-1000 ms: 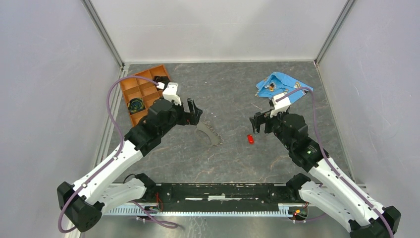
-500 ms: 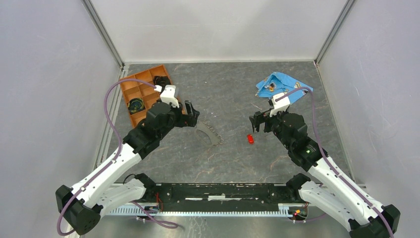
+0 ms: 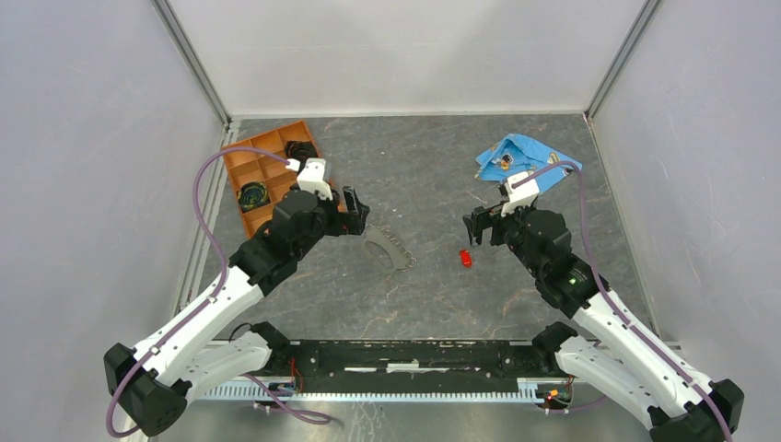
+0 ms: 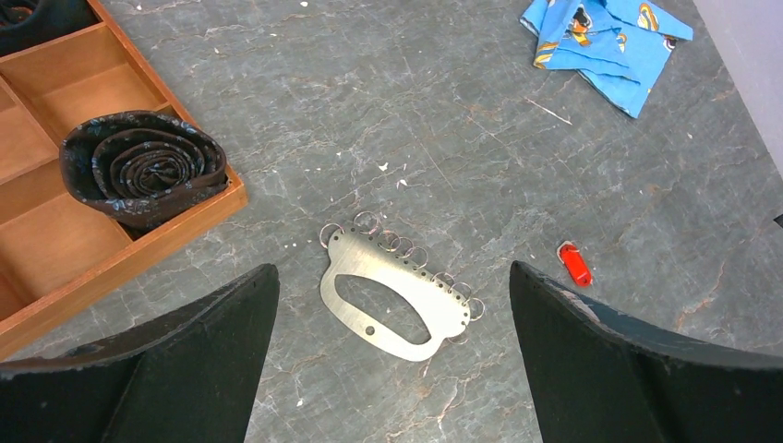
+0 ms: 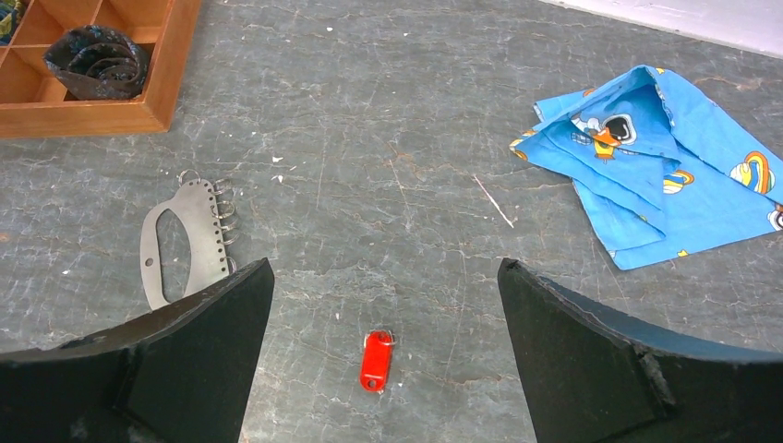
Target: Remove the keys from the keyring
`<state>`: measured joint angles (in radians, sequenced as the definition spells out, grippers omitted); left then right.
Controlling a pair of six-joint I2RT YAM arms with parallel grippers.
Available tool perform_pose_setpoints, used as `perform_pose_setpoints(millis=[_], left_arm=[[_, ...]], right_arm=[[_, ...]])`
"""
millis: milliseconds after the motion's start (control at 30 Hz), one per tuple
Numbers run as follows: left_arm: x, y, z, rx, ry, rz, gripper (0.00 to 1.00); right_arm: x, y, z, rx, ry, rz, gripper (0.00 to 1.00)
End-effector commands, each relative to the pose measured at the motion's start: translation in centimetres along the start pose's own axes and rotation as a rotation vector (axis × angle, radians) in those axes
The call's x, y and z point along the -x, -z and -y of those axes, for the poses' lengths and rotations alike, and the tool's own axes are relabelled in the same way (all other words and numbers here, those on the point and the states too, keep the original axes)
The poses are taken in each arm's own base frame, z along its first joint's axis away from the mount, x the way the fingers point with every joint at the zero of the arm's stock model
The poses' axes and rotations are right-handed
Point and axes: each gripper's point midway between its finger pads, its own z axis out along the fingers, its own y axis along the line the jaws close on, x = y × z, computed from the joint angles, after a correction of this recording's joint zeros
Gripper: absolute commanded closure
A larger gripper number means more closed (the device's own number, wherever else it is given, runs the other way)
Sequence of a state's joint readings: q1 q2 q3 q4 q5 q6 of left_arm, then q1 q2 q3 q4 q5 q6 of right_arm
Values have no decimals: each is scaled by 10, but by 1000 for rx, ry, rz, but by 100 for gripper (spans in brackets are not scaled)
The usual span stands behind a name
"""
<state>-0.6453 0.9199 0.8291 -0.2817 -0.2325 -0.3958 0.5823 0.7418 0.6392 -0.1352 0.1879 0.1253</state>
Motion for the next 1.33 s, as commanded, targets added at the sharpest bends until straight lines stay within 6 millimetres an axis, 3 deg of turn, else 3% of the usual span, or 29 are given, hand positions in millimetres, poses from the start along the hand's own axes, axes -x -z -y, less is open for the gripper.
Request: perform_pose_setpoints(millis=[0, 1300], left_arm=[[14, 2, -3, 9, -40, 56, 0], [12, 3, 3, -31, -52, 51, 0]], right_arm=[[9, -2, -2, 7, -6, 39, 2], [9, -1, -3, 17, 1, 40, 2]])
